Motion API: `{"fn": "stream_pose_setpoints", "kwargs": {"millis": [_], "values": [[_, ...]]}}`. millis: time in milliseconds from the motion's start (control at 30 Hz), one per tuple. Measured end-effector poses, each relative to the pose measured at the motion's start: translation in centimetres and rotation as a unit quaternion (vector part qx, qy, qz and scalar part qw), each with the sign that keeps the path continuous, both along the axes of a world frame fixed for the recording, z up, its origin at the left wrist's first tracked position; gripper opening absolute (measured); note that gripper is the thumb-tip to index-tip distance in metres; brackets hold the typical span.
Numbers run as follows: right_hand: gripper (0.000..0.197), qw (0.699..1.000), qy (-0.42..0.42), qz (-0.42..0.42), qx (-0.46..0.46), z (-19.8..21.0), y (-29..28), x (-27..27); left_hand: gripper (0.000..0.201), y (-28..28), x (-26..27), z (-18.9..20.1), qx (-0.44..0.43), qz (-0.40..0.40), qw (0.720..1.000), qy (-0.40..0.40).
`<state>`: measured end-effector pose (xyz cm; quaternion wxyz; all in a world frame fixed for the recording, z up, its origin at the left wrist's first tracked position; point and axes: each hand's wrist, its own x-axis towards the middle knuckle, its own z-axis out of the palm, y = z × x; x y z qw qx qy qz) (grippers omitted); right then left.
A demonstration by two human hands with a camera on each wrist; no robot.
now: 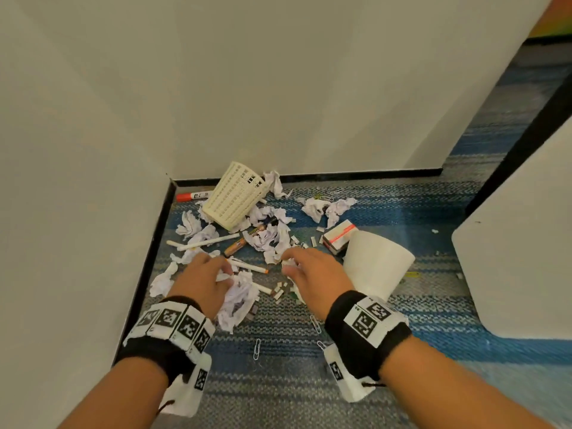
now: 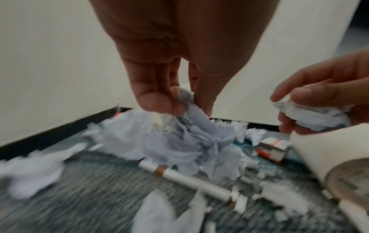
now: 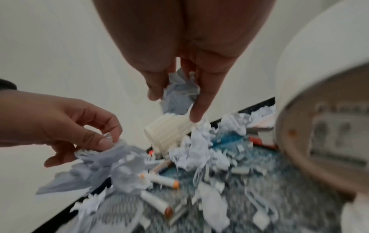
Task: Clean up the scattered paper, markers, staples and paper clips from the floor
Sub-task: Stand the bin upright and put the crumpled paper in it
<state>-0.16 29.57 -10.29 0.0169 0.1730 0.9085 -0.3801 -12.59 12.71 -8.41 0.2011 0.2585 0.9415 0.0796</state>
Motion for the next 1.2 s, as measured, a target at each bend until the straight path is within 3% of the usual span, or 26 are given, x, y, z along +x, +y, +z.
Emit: {"fn": "stream_pose_setpoints", "kwargs": {"millis": [233, 300, 467, 567, 667, 767, 833, 1000, 1033, 1100, 1200], "values": [[0.042, 0.977, 0.181, -0.101, 0.048, 8.7, 3.2, 3.6, 0.03, 8.0, 4.4, 9.2, 0.163, -0.1, 0.978, 0.084], [0.041, 0.951, 0.258, -0.158, 0.063, 12.1, 4.5, 5.5, 0.031, 10.8, 5.8, 11.9, 0.249, -0.14, 0.953, 0.099], [0.014, 0.877, 0.378, -0.254, 0.152, 20.1, 8.3, 12.2, 0.022, 18.1, 11.6, 17.6, 0.421, -0.24, 0.868, 0.11], [0.017, 0.83, 0.401, -0.311, 0.231, 22.1, 10.8, 16.3, 0.019, 22.0, 15.6, 19.5, 0.503, -0.256, 0.823, 0.071], [0.027, 0.803, 0.361, -0.393, 0.264, 21.6, 13.3, 19.6, 0.02, 25.5, 18.8, 19.6, 0.511, -0.284, 0.81, 0.045], [0.043, 0.823, 0.206, -0.454, 0.273, 19.9, 15.0, 21.9, 0.03, 27.9, 20.9, 18.4, 0.469, -0.332, 0.818, 0.014], [0.039, 0.827, 0.157, -0.466, 0.273, 19.2, 15.4, 22.9, 0.031, 28.3, 21.3, 17.3, 0.459, -0.35, 0.817, -0.002], [0.017, 0.833, 0.297, -0.37, 0.283, 19.6, 12.5, 21.8, 0.018, 26.0, 19.0, 15.0, 0.501, -0.321, 0.802, 0.047], [0.013, 0.849, 0.329, -0.327, 0.252, 19.6, 11.2, 20.9, 0.014, 25.1, 17.9, 14.3, 0.489, -0.318, 0.81, 0.055], [0.01, 0.899, 0.34, -0.229, 0.157, 18.2, 8.5, 18.6, 0.01, 22.6, 15.5, 12.4, 0.405, -0.322, 0.854, 0.045], [0.014, 0.97, 0.203, -0.129, 0.042, 13.4, 5.9, 14.2, 0.01, 17.5, 11.3, 8.1, 0.24, -0.298, 0.924, -0.002]]}}
